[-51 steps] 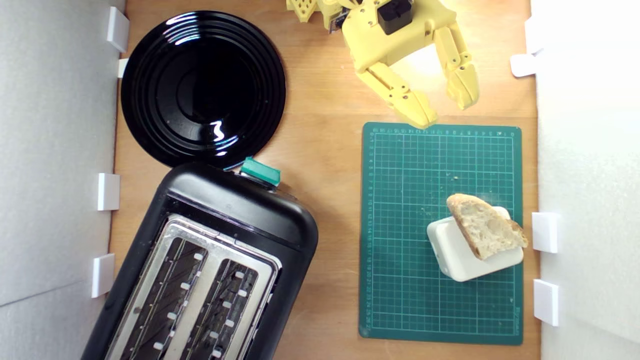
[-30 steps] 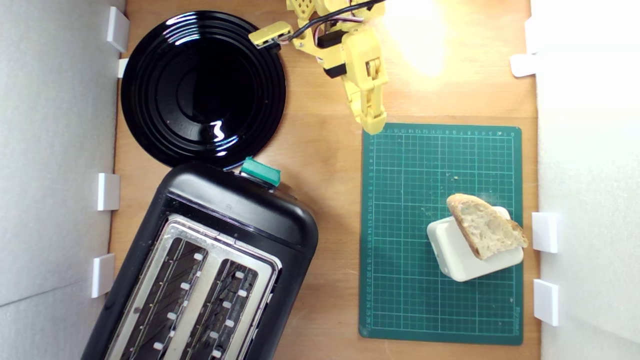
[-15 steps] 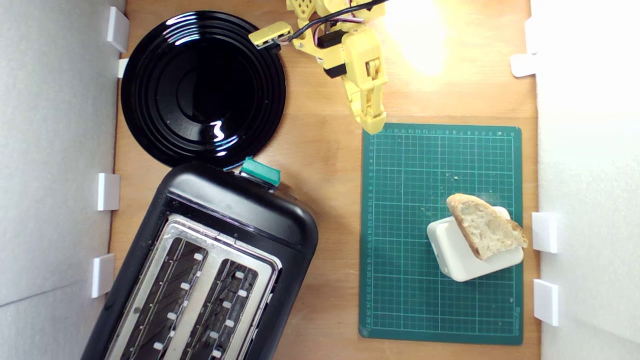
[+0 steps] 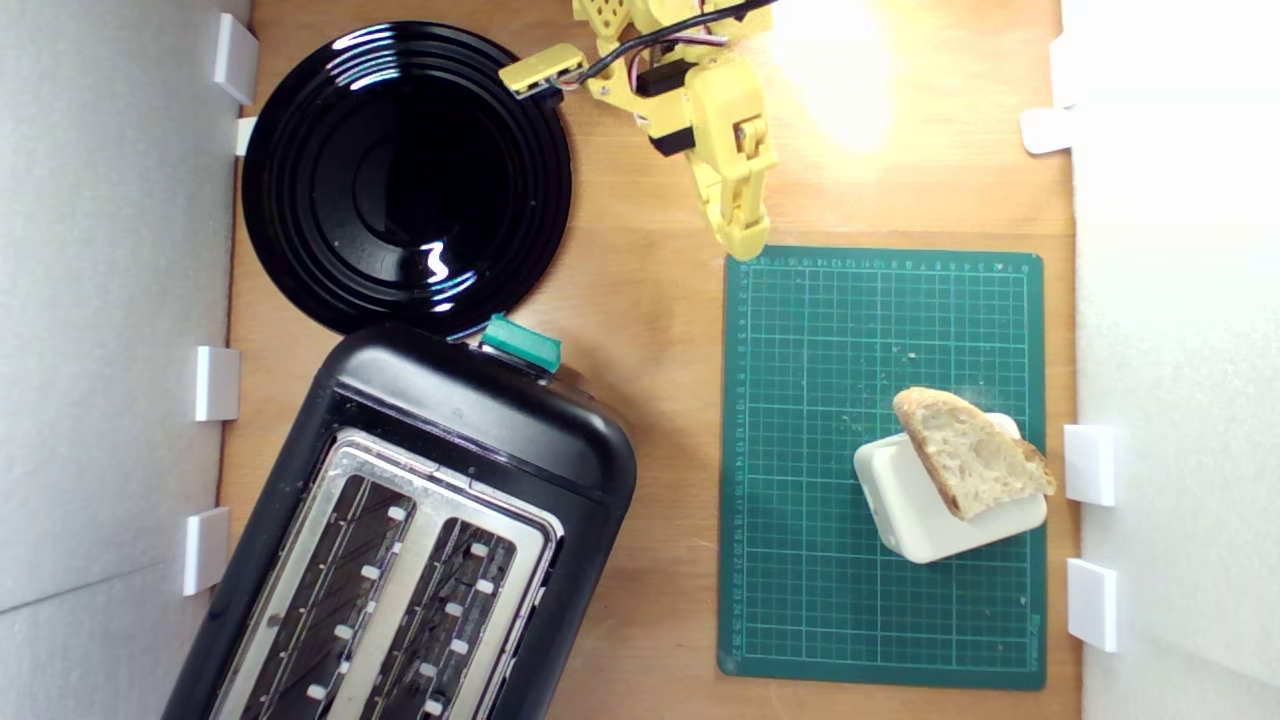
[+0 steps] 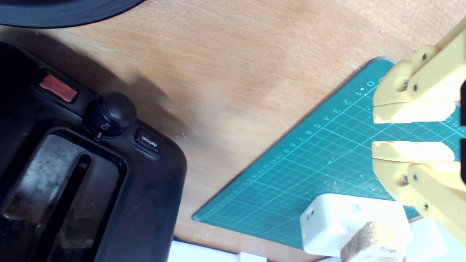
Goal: Pick bread and place in toaster
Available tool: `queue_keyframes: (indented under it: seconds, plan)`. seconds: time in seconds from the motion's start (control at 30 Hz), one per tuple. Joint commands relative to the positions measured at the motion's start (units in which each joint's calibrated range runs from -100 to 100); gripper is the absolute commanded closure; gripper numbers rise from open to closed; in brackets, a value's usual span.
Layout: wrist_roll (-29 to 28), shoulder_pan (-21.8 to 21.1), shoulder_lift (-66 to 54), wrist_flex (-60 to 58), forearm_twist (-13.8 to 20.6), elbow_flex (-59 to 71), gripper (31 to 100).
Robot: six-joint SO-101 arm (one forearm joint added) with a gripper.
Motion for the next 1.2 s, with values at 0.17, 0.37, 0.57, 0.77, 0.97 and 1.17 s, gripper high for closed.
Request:
queue_keyframes:
  seconds: [0.17, 0.37, 0.57, 0.77, 0.97, 1.17]
  plan:
    - [-0.08, -3.04, -0.18, 0.08, -0.44, 0.30, 76.2]
    - [0.45, -3.12, 0.32, -0.01, -2.71, 0.40, 74.3]
    - [0.45, -4.89, 1.90, -0.78, -2.80, 0.21, 73.8]
    - [0.45, -4.81, 11.63, -11.78, -2.89, 0.21, 73.8]
    - [0.45, -5.46, 21.70, -24.50, -2.98, 0.21, 72.8]
    - [0.45, -7.96, 30.85, -35.67, -2.89, 0.12, 72.8]
